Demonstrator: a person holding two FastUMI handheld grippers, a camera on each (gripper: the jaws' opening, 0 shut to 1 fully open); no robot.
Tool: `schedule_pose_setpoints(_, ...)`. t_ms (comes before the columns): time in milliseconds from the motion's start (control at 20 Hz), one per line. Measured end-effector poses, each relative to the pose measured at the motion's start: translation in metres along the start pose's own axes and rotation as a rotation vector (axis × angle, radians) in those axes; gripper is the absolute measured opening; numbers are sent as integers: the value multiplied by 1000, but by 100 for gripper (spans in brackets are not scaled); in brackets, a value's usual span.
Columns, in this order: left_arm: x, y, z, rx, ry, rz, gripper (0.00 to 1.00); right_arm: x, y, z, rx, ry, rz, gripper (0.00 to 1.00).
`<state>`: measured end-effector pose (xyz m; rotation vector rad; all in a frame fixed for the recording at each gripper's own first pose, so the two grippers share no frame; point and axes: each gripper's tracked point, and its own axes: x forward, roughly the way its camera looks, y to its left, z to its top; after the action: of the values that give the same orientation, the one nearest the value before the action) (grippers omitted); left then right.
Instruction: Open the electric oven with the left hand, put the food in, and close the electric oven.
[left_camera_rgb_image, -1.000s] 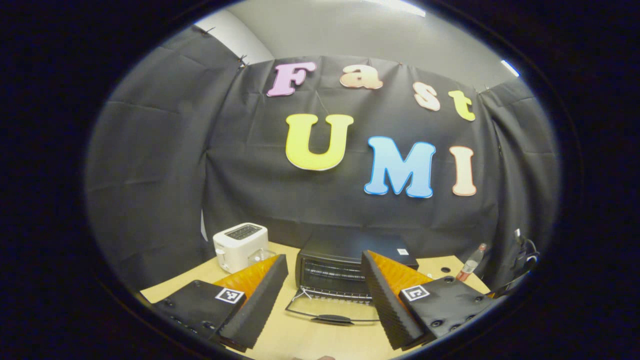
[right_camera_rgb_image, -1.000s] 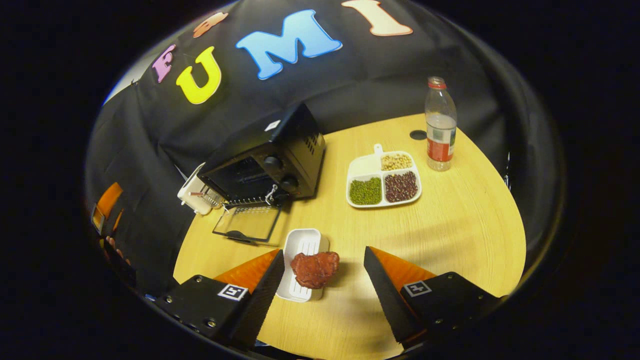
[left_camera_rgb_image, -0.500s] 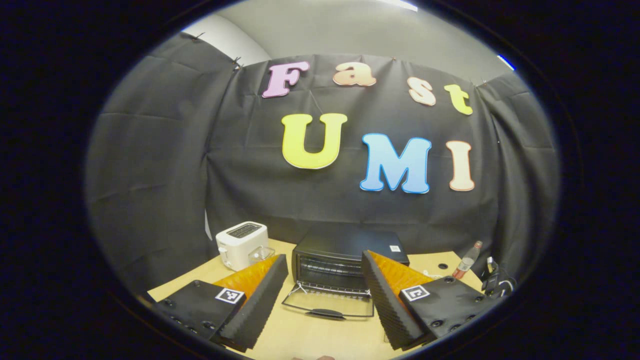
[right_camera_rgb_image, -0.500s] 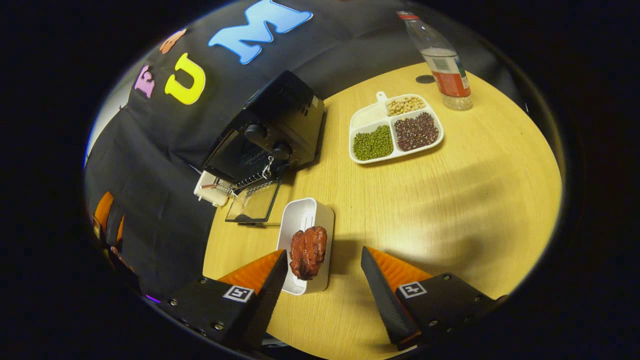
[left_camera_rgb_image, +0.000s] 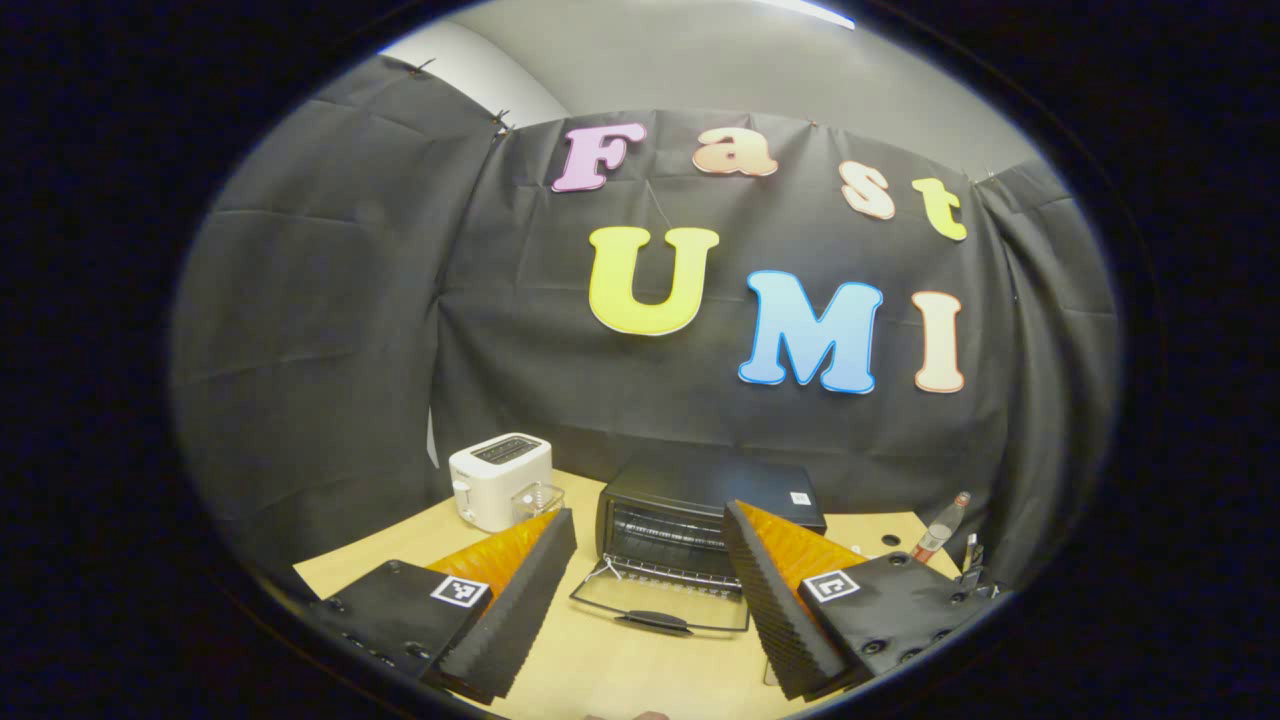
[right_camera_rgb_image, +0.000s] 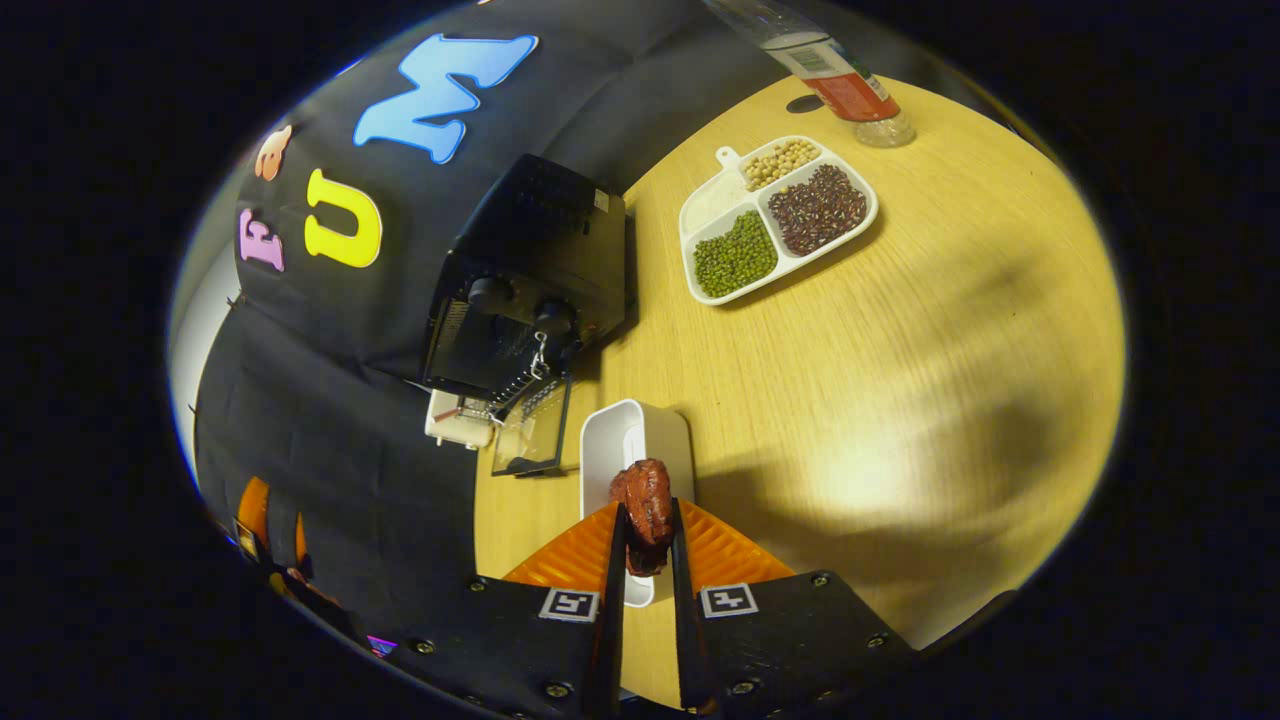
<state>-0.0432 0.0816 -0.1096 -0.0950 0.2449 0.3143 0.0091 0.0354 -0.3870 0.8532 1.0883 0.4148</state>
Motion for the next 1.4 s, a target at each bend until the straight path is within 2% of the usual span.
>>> schedule_pose_setpoints(50, 1, 3, 1, -5, -3, -7, 94, -1, 5, 1, 24, -5, 8, 19)
schedule_pose_setpoints(100, 3, 6, -1, -13, 1, -17, 94, -3, 6, 6, 36, -12, 7, 11)
schedule_pose_setpoints(150, 4, 10, 0, -20, 1, -25, 98, -5, 7, 10, 40, -22, -6, 12)
schedule_pose_setpoints(200, 9, 13, 2, -23, -3, -27, 100, -1, 8, 8, 42, -34, -16, 5)
schedule_pose_setpoints(350, 15, 23, 10, -39, -16, -52, 95, -1, 14, 9, 55, -61, -35, 5)
schedule_pose_setpoints(400, 18, 24, 10, -38, -14, -64, 99, -2, 19, 9, 61, -70, -37, 5)
schedule_pose_setpoints(600, 25, 27, 16, -27, -28, -106, 100, -10, 38, 9, 43, -109, -24, 5)
schedule_pose_setpoints(1050, 24, 23, 35, 9, -69, -181, 100, -25, 108, 16, 68, -202, 117, 5)
schedule_pose_setpoints(1200, 21, 29, 37, 15, -74, -189, 98, -21, 132, 22, 80, -224, 164, 5)
schedule_pose_setpoints(1400, 18, 40, 45, 28, -83, -200, 98, -4, 152, 25, 66, -235, 184, 5)
